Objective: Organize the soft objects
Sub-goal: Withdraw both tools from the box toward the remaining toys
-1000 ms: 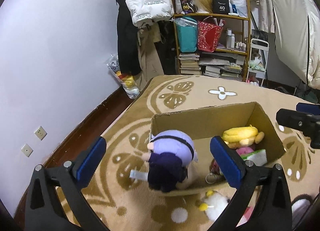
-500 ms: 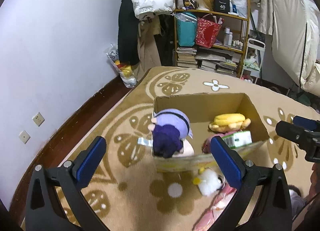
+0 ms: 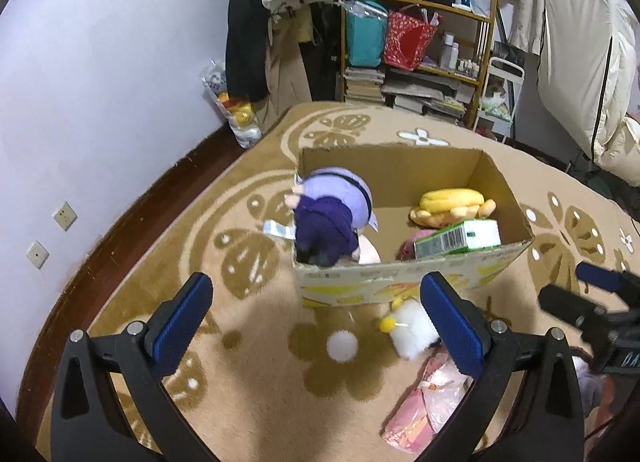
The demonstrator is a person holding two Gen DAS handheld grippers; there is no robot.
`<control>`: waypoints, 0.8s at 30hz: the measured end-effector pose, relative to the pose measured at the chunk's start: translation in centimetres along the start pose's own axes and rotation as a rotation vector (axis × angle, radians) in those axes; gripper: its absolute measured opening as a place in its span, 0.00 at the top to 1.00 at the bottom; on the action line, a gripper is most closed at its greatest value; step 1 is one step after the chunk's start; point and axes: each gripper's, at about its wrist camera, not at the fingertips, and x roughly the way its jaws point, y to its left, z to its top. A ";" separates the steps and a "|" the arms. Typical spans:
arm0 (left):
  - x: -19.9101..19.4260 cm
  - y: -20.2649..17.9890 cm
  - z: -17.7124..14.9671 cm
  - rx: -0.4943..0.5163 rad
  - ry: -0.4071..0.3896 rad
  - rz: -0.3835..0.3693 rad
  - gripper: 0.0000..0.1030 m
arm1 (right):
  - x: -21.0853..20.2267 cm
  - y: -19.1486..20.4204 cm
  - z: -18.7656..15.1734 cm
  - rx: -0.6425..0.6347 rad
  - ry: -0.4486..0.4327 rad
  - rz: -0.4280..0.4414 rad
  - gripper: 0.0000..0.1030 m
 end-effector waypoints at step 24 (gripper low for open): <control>6.2 -2.6 -1.5 0.036 0.216 -0.076 0.00 | 8.2 0.6 -4.0 0.022 0.251 0.047 0.00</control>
